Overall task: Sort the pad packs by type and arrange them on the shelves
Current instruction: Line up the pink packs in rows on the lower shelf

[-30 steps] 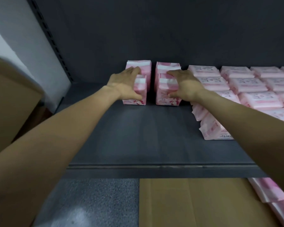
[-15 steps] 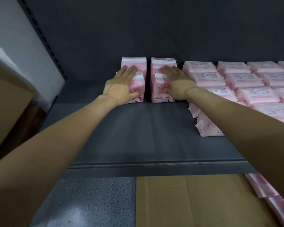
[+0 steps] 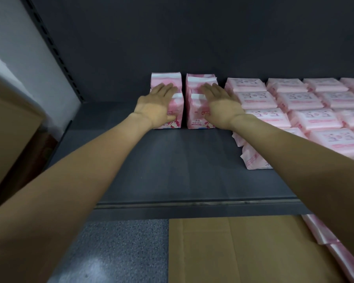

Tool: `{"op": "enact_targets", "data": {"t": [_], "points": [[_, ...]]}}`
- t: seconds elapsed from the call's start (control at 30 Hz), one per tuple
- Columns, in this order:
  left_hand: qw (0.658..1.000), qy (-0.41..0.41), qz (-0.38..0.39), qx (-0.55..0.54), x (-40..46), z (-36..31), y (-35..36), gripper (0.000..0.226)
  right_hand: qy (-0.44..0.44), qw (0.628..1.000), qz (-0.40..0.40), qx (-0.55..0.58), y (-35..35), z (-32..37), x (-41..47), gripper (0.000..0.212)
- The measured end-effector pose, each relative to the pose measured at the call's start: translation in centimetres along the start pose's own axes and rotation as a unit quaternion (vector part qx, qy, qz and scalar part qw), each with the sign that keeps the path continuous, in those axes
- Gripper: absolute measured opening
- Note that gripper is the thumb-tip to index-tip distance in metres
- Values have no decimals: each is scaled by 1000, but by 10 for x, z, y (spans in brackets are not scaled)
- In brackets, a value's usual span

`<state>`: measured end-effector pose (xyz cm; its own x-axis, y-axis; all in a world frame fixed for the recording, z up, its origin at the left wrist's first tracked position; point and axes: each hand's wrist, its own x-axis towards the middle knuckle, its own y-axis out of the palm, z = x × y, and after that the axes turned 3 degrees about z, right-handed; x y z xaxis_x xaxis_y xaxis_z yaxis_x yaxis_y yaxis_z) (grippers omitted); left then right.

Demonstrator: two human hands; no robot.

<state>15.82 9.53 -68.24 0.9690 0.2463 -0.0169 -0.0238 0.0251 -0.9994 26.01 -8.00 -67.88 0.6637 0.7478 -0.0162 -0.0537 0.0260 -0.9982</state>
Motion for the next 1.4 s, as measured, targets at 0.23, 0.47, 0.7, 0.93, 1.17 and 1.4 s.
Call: {"op": "enact_targets", "data": {"t": [0.23, 0.47, 0.7, 0.93, 1.17, 1.4], "points": [[990, 10, -138, 24, -48, -24, -7, 64, -80, 981, -171, 36, -6, 6, -59, 50], [949, 90, -241, -184, -171, -106, -22, 29, -179, 967, -178, 22, -1, -1, -198, 26], [941, 253, -130, -181, -228, -215, -2, 25, -177, 984, -32, -15, 27, -63, -353, 33], [924, 305, 147, -177, -240, -362, 51, 48, -47, 990, 113, 65, 61, -169, -493, 54], [913, 250, 165, -278, -220, -455, 91, 59, 19, 990, 137, 25, 98, -192, -565, 122], [928, 135, 232, -257, -218, -488, 128, 71, -10, 997, 67, 40, 122, -199, -558, 90]]}}
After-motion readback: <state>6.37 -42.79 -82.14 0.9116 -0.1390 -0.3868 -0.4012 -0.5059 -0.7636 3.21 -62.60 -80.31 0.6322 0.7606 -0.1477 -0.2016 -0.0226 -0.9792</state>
